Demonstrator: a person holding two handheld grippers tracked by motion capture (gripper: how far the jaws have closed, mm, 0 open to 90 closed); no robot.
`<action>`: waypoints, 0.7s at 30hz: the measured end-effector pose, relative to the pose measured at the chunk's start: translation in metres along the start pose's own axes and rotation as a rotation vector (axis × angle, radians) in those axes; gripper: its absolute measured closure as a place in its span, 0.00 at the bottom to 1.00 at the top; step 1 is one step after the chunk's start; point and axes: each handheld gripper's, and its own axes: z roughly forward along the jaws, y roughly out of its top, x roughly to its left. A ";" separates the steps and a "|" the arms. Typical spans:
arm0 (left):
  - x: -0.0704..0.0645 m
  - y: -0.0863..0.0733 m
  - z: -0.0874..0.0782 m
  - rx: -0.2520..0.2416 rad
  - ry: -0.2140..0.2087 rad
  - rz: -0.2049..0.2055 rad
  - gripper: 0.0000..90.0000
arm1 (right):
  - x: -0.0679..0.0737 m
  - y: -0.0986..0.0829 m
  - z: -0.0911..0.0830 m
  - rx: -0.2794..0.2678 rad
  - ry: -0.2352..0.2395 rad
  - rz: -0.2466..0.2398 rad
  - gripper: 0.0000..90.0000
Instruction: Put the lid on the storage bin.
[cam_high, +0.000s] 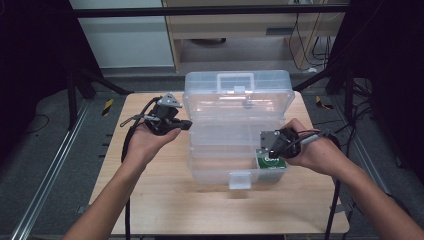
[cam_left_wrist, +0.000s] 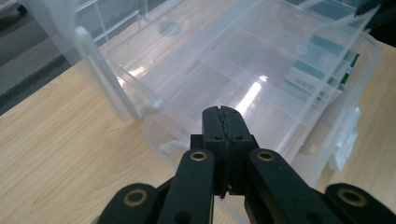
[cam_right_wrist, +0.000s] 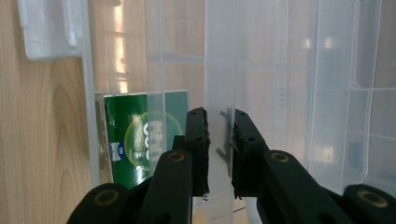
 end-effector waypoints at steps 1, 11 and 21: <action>0.002 0.000 0.000 0.001 0.003 -0.007 1.00 | 0.000 0.000 0.000 0.003 0.001 0.000 0.88; 0.009 0.000 0.000 -0.011 0.010 -0.036 1.00 | 0.004 0.000 0.000 0.000 0.006 0.000 0.88; 0.009 0.003 0.000 -0.017 0.020 -0.043 1.00 | 0.010 0.000 0.002 0.002 0.025 -0.016 0.88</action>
